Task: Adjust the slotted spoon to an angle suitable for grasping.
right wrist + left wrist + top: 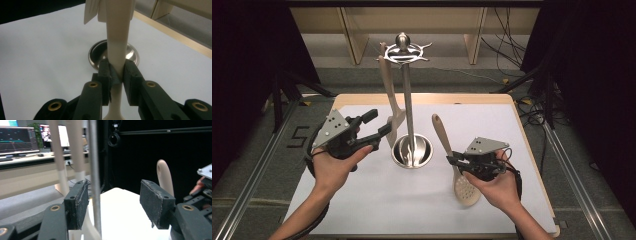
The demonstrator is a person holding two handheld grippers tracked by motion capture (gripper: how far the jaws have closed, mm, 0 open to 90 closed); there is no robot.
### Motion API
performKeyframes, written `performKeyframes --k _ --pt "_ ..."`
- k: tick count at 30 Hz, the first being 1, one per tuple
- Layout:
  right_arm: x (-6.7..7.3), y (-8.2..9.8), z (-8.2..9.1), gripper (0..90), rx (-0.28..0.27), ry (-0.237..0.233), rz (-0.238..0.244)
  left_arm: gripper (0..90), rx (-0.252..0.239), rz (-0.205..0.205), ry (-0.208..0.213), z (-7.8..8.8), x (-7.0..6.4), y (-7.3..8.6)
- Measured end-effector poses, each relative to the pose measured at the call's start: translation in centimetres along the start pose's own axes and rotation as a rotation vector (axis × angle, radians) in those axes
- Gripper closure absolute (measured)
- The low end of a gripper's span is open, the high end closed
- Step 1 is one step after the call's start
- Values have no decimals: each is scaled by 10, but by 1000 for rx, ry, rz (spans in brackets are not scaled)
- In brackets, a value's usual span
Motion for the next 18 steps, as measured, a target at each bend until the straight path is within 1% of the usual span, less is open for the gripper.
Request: performKeyframes --k 1,2,4,6,9,10,13,15,17,18 --pt "0 -2 1 784 5 -2 11 392 -2 0 5 -1 -2 -1" --pt "0 -3 1 784 -16 5 12 392 -3 2 11 -3 -4 -1" --pt "1 -5 2 784 -12 2 15 392 -6 -1 24 -6 -8 -3" --pt "3 -6 3 784 -9 0 0 392 -6 -3 34 -8 -12 -4" --pt "3 -8 1 784 -26 2 20 385 -7 -5 49 -14 -19 -5" --pt "3 -9 2 784 -23 5 20 381 -8 -5 54 -16 -20 -6" --pt "4 -10 2 784 -19 1 12 372 -13 -1 79 -23 -28 -8" --pt "4 -11 3 784 -26 5 16 372 -10 -2 99 -28 -32 -8" --pt "6 -12 2 784 -23 -2 1 375 -6 -7 120 -34 -36 -9" --pt "6 -13 1 784 -28 -4 4 380 -2 -10 130 -36 -39 -9"
Point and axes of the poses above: each handheld gripper's, and its own axes: z roughly backward along the jaws, y roughly out of its underside, x roughly to its left, the point moved 1 cm from there along -z, roughly forward along the jaws, and after that the axes turned 13 degrees about -z, right-handed, at the moved point
